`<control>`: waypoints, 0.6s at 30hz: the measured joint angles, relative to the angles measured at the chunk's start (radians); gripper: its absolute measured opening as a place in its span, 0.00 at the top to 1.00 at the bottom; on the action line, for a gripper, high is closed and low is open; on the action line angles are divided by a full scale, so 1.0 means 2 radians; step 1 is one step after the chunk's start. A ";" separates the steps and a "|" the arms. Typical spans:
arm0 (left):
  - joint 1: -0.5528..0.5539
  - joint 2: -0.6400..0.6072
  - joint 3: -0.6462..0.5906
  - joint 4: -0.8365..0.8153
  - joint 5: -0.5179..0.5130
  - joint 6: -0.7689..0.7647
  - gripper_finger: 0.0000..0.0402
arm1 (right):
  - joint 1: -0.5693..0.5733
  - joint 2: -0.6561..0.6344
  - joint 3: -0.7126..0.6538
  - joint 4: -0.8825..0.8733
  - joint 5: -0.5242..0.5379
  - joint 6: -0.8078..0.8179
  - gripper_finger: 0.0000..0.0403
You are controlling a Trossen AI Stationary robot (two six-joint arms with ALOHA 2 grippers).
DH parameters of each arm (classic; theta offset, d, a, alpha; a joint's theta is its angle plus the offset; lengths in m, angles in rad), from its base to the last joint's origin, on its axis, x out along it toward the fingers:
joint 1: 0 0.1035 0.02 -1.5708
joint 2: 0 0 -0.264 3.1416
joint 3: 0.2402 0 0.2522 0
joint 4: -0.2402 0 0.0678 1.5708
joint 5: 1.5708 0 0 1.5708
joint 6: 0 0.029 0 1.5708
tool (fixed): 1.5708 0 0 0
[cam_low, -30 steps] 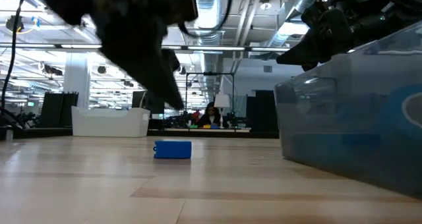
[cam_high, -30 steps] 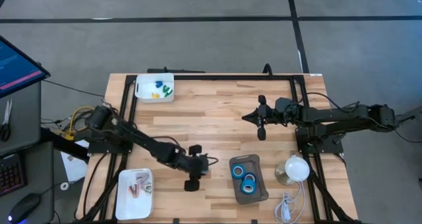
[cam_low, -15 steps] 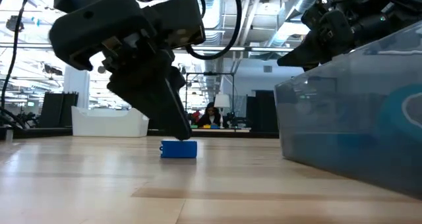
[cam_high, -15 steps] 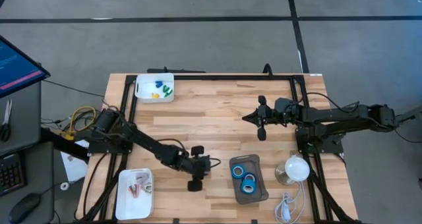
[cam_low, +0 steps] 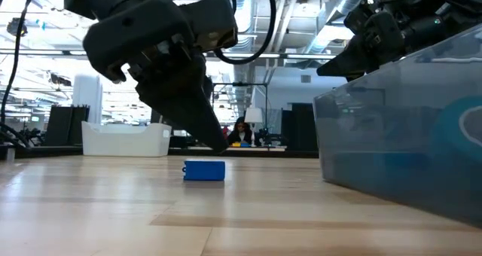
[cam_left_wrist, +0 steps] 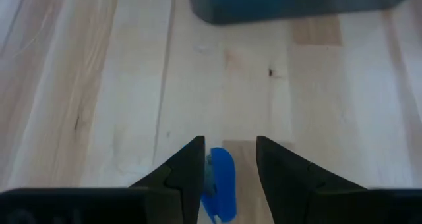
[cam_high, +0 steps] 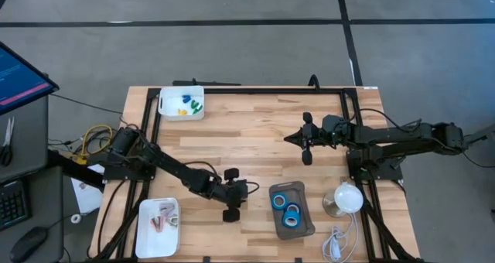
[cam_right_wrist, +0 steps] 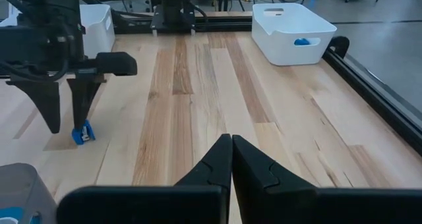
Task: Pick and place Stapler, Stapler remover, tape
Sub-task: Put the blue stapler into the top white bin
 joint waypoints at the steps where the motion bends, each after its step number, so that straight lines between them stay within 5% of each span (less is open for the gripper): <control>1: 0.001 0.000 0.000 0.000 0.000 -0.001 0.68 | 0.000 0.000 0.000 0.000 0.000 0.000 0.99; 18: 0.003 -0.001 -0.029 -0.005 0.010 -0.079 0.68 | 0.000 0.000 0.000 0.000 0.000 0.000 0.99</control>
